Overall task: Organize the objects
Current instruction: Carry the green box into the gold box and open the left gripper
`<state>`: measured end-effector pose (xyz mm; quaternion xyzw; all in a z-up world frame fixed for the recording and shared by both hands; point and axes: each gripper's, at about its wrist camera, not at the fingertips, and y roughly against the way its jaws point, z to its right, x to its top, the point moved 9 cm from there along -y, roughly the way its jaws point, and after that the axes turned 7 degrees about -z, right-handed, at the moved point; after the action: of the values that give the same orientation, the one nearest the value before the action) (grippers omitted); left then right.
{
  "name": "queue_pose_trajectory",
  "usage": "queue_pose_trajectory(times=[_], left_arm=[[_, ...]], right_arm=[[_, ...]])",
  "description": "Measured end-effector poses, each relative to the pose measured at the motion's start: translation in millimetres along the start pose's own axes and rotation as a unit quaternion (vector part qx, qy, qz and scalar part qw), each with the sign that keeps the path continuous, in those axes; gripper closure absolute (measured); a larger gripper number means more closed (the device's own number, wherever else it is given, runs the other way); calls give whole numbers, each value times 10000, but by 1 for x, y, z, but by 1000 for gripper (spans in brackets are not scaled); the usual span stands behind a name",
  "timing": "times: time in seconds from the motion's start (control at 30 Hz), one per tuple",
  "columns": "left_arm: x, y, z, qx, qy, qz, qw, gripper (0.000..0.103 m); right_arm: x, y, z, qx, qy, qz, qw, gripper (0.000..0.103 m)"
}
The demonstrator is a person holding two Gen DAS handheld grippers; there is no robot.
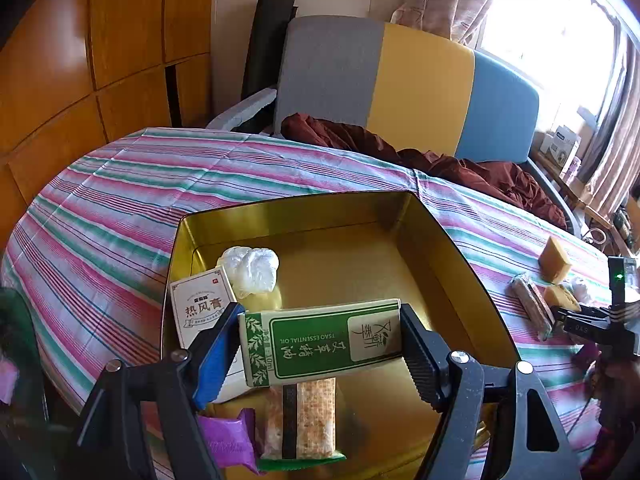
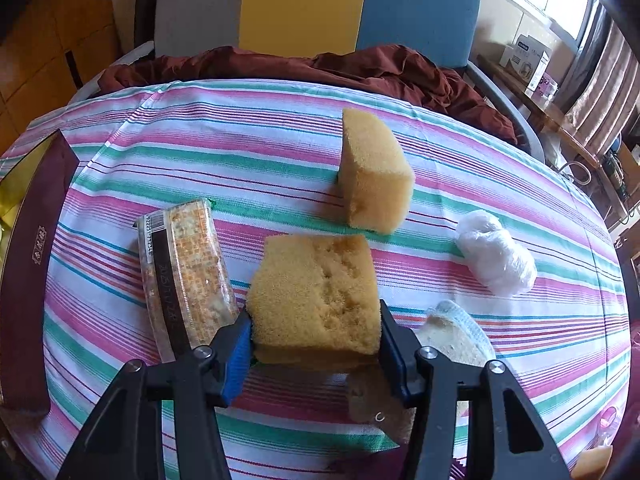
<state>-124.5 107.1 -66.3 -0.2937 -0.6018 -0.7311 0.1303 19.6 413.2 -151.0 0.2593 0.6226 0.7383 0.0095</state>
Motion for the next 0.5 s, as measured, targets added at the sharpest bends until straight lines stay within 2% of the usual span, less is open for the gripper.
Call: queue_pose_trajectory(times=[0.2,0.37,0.5], left_arm=[[4,-12,5,-28,-72,-142,9999,27],[19,-31,4,-798,496,-605,9937,27],[38,-53,-5,-777,677,-716,9921,27]], right_arm=[[1,-1,0,-56,58,3,10000,48],[2,-1,0,-66,72,5,10000,48],[2,-1,0,-81,85,3,9999,48]])
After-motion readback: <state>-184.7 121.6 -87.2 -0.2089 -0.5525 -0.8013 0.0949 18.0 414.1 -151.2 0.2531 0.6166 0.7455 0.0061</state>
